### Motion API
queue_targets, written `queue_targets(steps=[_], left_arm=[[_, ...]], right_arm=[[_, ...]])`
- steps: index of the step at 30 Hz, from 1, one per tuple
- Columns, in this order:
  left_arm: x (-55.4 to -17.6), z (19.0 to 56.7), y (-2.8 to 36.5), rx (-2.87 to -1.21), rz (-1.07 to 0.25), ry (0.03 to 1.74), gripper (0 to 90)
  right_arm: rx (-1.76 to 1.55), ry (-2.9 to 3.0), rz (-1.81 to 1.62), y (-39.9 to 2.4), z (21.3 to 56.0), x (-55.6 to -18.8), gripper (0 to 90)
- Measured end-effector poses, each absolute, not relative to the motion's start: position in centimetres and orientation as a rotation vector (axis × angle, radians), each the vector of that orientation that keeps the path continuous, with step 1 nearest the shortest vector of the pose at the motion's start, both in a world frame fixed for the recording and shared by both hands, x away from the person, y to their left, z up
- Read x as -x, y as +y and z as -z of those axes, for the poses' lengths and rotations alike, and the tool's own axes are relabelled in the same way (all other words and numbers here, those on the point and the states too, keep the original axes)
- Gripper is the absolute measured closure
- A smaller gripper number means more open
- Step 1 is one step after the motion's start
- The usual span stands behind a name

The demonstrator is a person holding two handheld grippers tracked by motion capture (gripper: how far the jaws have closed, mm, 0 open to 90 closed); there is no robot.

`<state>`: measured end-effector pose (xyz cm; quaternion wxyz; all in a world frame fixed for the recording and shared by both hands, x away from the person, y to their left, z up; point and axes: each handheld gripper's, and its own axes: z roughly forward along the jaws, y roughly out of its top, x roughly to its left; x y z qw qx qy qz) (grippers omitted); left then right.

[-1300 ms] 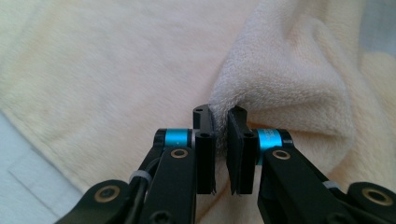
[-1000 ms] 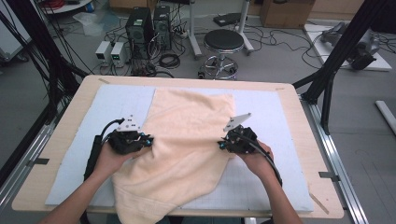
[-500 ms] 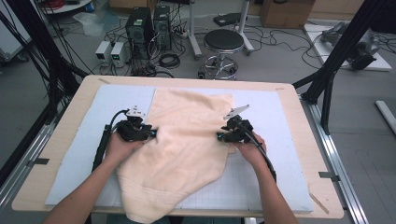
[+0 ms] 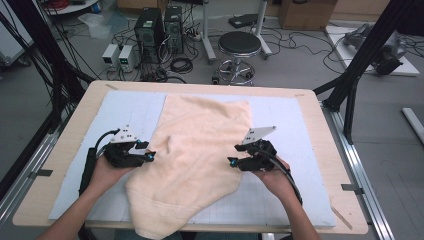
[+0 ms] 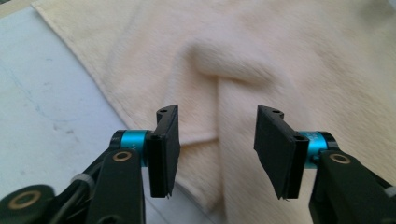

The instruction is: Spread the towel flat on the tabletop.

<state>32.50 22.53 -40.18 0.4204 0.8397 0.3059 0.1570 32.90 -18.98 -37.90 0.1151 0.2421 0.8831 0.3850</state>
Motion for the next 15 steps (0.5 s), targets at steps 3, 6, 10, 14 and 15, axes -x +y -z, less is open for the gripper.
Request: queue_targets(steps=[3, 6, 10, 14, 15], left_arm=[[-31.0, 40.6, 22.6, -2.121, -0.384, 0.719, 49.0], [-30.0, 41.0, 22.8, -2.153, -0.365, 0.698, 48.4], [-28.9, 41.6, 23.0, -2.193, -0.324, 0.668, 52.3], [-28.9, 42.8, 23.0, -2.245, -0.263, 0.668, 60.8], [-29.0, 43.2, 22.9, -2.267, -0.247, 0.675, 63.0]], right_arm=[[-0.663, 2.622, -1.16, -18.6, 38.6, -31.5, 47.6], [-0.618, 2.693, -1.157, -18.0, 39.8, -30.2, 47.4], [-0.554, 2.754, -1.127, -17.6, 41.3, -29.1, 48.3], [-0.532, 2.827, -1.111, -17.5, 42.6, -28.8, 50.4], [-0.535, 2.844, -1.106, -17.5, 42.9, -28.9, 51.2]])
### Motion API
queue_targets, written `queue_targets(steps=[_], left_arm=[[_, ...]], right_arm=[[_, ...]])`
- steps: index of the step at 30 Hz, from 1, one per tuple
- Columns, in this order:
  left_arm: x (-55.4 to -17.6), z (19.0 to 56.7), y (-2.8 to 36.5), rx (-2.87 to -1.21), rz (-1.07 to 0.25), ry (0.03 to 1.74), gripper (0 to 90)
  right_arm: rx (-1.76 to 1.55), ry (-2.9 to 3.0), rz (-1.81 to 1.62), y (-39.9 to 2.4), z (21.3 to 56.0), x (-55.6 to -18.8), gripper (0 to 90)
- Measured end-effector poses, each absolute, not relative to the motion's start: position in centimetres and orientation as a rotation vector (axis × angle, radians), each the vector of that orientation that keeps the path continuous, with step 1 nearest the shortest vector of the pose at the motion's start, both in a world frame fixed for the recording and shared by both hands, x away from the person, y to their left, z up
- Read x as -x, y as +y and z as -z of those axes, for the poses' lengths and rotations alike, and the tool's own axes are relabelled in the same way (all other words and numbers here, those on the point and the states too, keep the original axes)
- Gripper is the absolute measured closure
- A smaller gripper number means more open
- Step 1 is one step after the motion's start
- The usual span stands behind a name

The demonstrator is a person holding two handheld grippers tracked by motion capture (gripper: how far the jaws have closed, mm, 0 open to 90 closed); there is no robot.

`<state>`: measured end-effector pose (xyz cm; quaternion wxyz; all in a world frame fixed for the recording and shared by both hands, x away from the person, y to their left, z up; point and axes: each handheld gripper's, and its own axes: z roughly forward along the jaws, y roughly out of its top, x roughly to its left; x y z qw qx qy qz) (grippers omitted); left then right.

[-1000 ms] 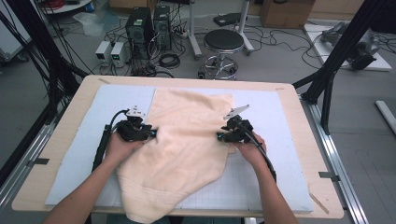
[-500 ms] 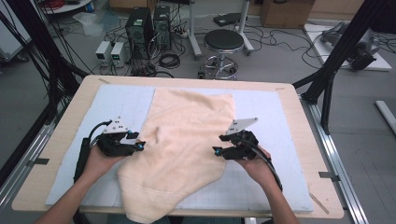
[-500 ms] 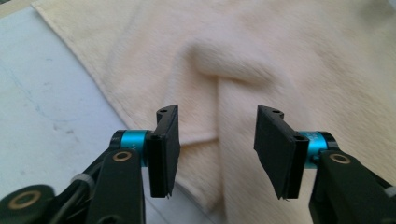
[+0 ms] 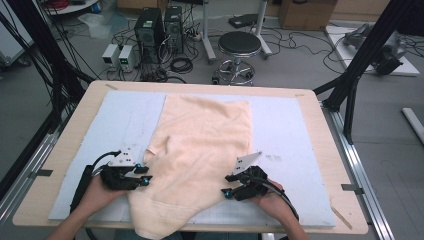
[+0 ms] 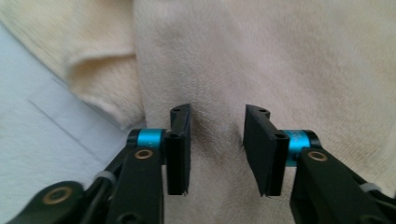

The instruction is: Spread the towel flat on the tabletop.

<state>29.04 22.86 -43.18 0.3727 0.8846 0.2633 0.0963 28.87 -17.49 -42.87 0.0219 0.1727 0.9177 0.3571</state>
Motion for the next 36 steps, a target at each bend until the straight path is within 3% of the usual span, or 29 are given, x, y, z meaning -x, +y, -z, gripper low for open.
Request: queue_targets(steps=[2, 6, 8, 16, 22, 28, 32, 36], left_arm=[[-29.1, 43.4, 22.6, -2.267, -0.248, 0.666, 66.5], [-29.7, 43.4, 22.3, -2.274, -0.232, 0.646, 80.7], [-29.7, 43.0, 21.9, -2.278, -0.242, 0.645, 83.7], [-30.5, 39.6, 19.9, -2.138, -0.297, 0.621, 84.6], [-35.0, 39.6, 18.1, -2.111, -0.346, 0.748, 84.2], [-38.9, 41.1, 17.3, -2.087, -0.373, 0.883, 82.4], [-39.5, 41.4, 17.7, -2.075, -0.34, 0.9, 73.4], [-38.9, 40.7, 18.6, -2.071, -0.358, 0.883, 63.1]], right_arm=[[-0.537, 2.85, -1.109, -17.3, 43.3, -29.0, 56.2], [-0.529, 2.864, -1.127, -17.4, 43.3, -29.2, 82.1], [-0.516, 2.867, -1.112, -17.4, 42.9, -29.0, 85.5], [-0.534, 2.735, -1.158, -20.6, 38.4, -28.8, 86.1], [-0.722, 2.628, -1.085, -22.3, 36.9, -33.9, 85.6], [-0.938, 2.601, -1.036, -21.5, 39.5, -40.0, 84.9], [-0.981, 2.594, -1.026, -21.1, 41.0, -41.6, 81.1], [-0.973, 2.569, -1.049, -21.4, 40.3, -41.0, 67.7]])
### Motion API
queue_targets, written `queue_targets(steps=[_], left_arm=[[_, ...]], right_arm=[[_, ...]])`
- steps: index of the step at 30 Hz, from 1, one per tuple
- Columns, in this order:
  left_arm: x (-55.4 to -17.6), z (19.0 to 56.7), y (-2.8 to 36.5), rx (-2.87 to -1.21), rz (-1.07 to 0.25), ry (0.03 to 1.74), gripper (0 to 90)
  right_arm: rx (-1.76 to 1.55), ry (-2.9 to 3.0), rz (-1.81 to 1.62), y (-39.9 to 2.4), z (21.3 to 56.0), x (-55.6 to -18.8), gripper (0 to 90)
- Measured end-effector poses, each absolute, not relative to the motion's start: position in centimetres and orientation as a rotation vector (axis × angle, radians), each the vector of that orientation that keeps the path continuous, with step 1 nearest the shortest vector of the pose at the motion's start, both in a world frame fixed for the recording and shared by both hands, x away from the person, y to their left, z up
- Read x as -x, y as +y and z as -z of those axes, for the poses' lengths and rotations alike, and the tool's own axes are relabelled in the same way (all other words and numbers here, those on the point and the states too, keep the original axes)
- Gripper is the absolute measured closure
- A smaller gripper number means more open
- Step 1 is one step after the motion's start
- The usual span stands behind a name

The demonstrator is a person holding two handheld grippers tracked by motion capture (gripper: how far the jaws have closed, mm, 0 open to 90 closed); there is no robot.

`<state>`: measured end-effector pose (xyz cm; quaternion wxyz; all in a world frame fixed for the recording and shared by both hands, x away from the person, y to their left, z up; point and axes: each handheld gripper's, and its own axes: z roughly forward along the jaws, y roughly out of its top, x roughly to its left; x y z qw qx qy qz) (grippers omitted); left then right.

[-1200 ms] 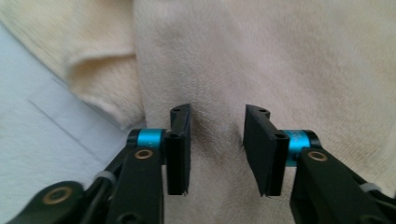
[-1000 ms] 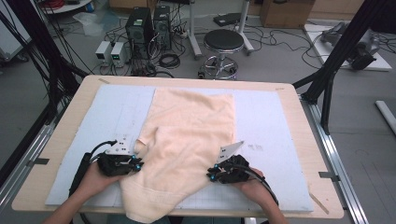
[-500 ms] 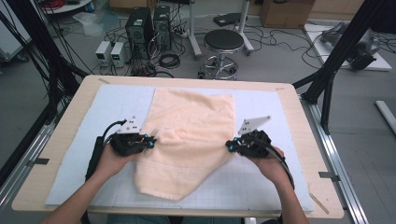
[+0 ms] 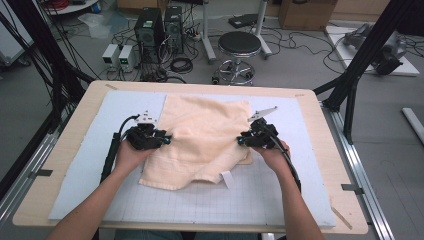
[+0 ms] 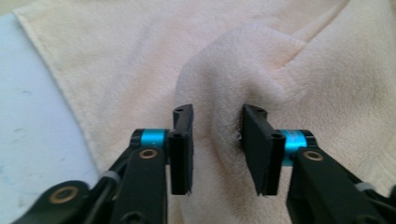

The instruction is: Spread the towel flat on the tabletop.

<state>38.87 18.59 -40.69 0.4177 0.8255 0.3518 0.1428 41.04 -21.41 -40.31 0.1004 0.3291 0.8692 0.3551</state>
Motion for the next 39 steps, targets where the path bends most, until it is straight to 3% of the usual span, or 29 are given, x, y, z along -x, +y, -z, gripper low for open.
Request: queue_targets(steps=[2, 10, 18, 24, 26, 29, 31, 35, 39], left_arm=[[-38.3, 40.3, 19.0, -2.083, -0.362, 0.863, 61.0], [-34.9, 39.9, 20.2, -2.099, -0.368, 0.776, 57.1], [-31.9, 41.1, 20.1, -2.168, -0.346, 0.652, 53.7], [-31.8, 43.4, 19.6, -2.259, -0.302, 0.654, 58.0], [-31.9, 43.5, 19.3, -2.265, -0.303, 0.649, 63.3], [-32.0, 43.5, 19.2, -2.261, -0.297, 0.671, 68.2], [-31.8, 43.5, 19.0, -2.254, -0.281, 0.668, 77.1], [-31.3, 43.3, 18.8, -2.266, -0.326, 0.644, 89.7], [-31.7, 43.0, 19.3, -2.233, -0.316, 0.67, 89.6]], right_arm=[[-0.961, 2.549, -1.079, -21.6, 39.6, -40.4, 62.2], [-0.784, 2.546, -1.143, -21.2, 37.8, -36.1, 57.5], [-0.729, 2.585, -1.141, -21.3, 39.2, -32.9, 52.1], [-0.703, 2.597, -1.084, -20.2, 41.3, -32.5, 49.8], [-0.681, 2.589, -1.052, -19.3, 41.8, -32.9, 53.5], [-0.661, 2.578, -0.997, -18.2, 42.4, -33.8, 70.6], [-0.682, 2.596, -1.011, -18.1, 42.5, -34.4, 81.2], [-0.699, 2.64, -1.05, -18.5, 41.5, -34.7, 86.9], [-0.667, 2.627, -1.052, -18.5, 40.0, -34.6, 87.2]])
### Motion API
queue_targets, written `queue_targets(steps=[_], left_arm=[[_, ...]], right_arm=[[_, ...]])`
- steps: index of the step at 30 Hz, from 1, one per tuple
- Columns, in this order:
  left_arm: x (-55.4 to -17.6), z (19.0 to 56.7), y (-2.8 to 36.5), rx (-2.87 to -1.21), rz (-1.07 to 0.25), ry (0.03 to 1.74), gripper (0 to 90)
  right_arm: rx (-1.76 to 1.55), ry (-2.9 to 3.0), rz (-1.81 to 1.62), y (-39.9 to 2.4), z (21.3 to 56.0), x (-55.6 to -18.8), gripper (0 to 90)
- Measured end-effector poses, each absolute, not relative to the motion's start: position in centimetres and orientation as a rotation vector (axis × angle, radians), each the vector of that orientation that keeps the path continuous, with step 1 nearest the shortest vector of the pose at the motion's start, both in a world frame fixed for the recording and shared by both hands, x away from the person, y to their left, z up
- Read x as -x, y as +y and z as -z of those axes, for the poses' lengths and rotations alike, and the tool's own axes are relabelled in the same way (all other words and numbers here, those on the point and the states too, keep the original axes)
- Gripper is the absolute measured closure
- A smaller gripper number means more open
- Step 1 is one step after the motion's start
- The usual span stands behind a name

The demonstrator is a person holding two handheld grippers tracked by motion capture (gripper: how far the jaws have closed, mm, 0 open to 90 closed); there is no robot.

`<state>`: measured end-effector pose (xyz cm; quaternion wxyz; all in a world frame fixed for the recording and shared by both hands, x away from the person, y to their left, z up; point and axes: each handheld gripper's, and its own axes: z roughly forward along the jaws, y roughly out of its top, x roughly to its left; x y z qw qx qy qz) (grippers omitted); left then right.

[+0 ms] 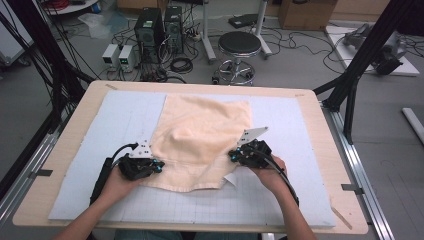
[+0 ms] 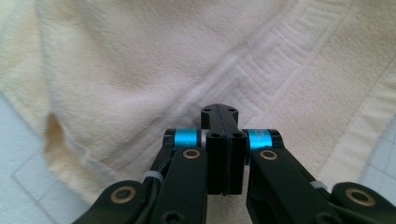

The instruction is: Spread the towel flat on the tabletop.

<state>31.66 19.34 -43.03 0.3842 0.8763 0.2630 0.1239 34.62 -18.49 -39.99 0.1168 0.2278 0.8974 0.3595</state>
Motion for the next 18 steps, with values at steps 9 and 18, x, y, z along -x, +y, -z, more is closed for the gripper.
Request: queue_targets(steps=[9, 18], left_arm=[[-33.0, 41.7, 20.5, -2.088, -0.325, 0.759, 76.7], [-33.1, 42.2, 20.1, -2.134, -0.331, 0.761, 61.9]], right_arm=[[-0.682, 2.605, -1.041, -16.4, 37.6, -37.8, 87.1], [-0.801, 2.632, -1.008, -13.6, 40.5, -41.4, 76.0]])
